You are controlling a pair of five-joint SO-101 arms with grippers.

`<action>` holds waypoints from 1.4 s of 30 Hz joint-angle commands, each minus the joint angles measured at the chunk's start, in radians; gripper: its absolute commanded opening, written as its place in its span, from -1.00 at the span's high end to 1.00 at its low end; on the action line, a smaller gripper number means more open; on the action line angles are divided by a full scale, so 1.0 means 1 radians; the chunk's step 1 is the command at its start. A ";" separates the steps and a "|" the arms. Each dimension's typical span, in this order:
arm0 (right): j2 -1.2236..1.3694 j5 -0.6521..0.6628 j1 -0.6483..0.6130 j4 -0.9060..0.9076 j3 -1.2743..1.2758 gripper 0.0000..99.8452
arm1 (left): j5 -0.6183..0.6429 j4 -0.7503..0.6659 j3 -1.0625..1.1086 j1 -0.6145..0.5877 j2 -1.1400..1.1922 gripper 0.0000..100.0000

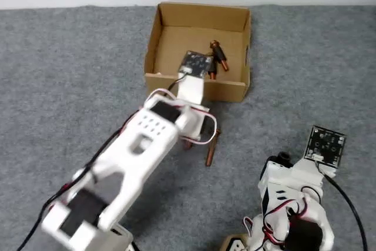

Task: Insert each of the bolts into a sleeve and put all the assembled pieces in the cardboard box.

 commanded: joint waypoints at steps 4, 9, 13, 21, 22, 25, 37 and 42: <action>-0.002 0.011 0.015 -0.024 -0.008 0.98 | 0.054 0.247 -0.351 0.048 0.281 0.98; -0.002 0.011 0.015 -0.024 -0.006 0.98 | 0.064 0.402 -0.602 0.054 0.485 0.91; -0.002 0.011 0.015 -0.024 -0.006 0.98 | 0.078 0.520 -0.782 0.051 0.629 0.72; -0.002 0.011 0.015 -0.024 -0.005 0.98 | 0.106 0.686 -1.093 0.058 0.798 0.72; -0.002 0.011 0.015 -0.024 -0.005 0.98 | 0.106 0.707 -1.127 0.060 0.806 0.72; -0.002 0.011 0.015 -0.024 -0.005 0.98 | 0.106 0.741 -1.202 0.061 0.809 0.72; -0.002 0.011 0.015 -0.024 -0.005 0.98 | 0.106 0.741 -1.165 0.146 0.816 0.72; -0.002 0.011 0.015 -0.024 -0.005 0.98 | 0.106 0.735 -1.110 0.135 0.819 0.72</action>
